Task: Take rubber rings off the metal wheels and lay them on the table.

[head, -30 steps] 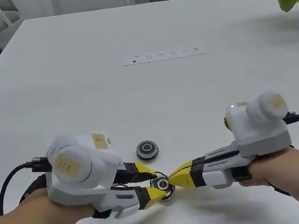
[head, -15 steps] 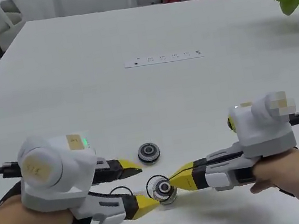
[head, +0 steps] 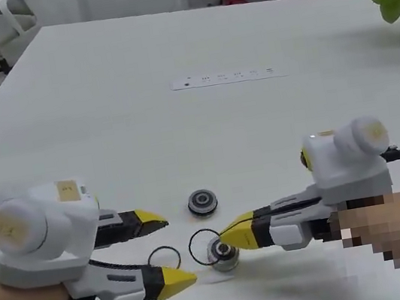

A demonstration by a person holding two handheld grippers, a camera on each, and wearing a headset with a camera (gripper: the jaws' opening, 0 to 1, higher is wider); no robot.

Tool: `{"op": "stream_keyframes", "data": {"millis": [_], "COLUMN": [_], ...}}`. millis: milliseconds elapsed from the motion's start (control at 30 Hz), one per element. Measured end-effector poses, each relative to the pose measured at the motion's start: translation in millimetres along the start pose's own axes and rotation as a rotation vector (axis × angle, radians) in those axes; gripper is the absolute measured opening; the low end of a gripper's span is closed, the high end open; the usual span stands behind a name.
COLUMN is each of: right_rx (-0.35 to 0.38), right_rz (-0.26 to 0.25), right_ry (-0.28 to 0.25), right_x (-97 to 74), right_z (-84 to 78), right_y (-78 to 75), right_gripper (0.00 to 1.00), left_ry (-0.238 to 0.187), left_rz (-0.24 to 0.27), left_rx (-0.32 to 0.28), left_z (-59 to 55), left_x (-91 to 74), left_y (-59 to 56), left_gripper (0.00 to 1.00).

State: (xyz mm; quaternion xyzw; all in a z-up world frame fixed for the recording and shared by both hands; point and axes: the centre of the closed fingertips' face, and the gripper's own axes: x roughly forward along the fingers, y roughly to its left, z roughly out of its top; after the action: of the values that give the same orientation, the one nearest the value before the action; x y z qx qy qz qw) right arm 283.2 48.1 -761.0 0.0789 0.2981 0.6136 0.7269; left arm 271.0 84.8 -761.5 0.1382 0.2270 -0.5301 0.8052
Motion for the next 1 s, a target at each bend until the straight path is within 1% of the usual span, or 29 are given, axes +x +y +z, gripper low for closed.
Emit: {"op": "stream_keyframes", "data": {"millis": [400,800,1000], "right_rx": [-0.002,0.005,0.016], "right_rz": [0.024,0.036,0.039], "right_ry": [0.009,0.019,0.031], "right_x": [17.9,38.5,49.3], "right_z": [7.3,8.3,4.1], "right_y": [5.4,5.4,6.2], "right_gripper": [0.00,0.00,0.00], "left_ry": [0.007,0.004,0.013], "left_rz": [0.033,0.087,0.104], "left_rx": [-0.013,-0.037,-0.045], "left_z": [-11.6,-22.1,-27.5], "left_x": [-14.3,-31.8,-37.7], "left_y": [4.3,13.8,15.8], "left_gripper": [0.62,0.69,0.69]}}
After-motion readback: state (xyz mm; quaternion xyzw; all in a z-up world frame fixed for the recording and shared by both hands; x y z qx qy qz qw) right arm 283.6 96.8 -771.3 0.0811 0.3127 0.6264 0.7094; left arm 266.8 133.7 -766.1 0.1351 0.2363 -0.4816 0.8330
